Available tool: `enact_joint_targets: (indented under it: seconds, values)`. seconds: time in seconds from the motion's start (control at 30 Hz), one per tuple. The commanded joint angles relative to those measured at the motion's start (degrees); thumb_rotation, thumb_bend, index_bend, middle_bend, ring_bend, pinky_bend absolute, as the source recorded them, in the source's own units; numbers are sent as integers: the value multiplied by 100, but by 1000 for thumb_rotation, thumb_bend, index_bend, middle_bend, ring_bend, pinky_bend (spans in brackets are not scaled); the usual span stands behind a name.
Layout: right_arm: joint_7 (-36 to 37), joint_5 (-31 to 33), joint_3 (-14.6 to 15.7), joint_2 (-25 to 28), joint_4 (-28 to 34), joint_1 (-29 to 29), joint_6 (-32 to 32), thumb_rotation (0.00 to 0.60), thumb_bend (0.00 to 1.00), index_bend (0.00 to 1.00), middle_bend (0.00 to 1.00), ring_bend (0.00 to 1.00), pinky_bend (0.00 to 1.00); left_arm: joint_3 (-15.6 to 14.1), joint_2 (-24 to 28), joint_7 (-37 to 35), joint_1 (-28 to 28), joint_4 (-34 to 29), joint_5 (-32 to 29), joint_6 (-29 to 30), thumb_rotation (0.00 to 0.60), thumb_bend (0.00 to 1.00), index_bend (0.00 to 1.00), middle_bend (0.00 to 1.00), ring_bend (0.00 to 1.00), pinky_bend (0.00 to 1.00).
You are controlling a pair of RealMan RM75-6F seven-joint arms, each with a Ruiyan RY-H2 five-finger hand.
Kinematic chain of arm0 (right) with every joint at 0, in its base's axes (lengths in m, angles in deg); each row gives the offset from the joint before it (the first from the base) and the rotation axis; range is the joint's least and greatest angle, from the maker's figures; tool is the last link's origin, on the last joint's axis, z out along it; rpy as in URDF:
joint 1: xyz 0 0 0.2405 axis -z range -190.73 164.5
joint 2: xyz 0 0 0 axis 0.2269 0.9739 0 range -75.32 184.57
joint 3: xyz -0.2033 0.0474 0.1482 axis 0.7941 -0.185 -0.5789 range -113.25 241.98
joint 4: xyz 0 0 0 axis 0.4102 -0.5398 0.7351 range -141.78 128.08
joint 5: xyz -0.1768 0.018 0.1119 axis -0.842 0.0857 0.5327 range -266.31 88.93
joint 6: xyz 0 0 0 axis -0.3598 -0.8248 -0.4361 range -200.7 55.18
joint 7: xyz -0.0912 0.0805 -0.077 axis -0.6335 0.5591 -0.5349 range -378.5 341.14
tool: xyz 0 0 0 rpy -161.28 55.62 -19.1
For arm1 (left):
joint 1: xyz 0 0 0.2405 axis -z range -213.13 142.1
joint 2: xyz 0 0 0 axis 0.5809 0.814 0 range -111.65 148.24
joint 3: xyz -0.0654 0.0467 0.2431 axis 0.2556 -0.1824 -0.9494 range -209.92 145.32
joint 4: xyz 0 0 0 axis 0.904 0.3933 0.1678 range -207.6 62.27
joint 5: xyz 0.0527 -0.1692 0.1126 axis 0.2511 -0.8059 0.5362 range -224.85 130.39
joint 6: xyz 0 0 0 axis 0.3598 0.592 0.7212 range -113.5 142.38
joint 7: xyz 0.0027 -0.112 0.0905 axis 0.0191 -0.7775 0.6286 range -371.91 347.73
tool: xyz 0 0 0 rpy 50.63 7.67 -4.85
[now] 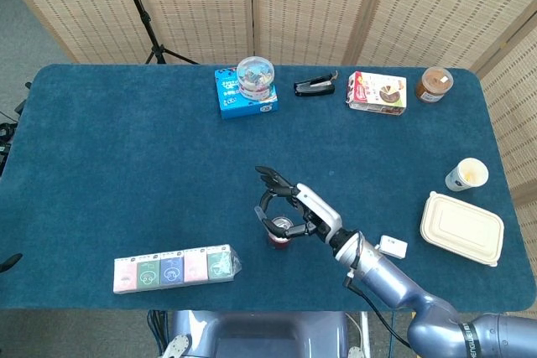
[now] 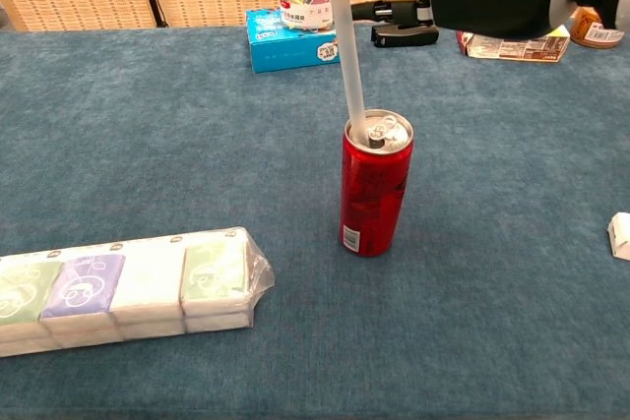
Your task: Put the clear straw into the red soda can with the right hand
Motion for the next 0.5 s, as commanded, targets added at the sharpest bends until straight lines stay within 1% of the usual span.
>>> enact_joint_targets:
  seconds: [0.03,0.5]
  values:
    - [0,2,-3,-9,-14,9,-1,600,647,567,0,0,0,0,3,-10,0,1,1,0,600,0,0,0,0,0]
    - [33,11,-34,-76,-104,27,-55,600,648,568,0,0,0,-3,4,-9,2,5,4,-8,600,0,0,0,0,0]
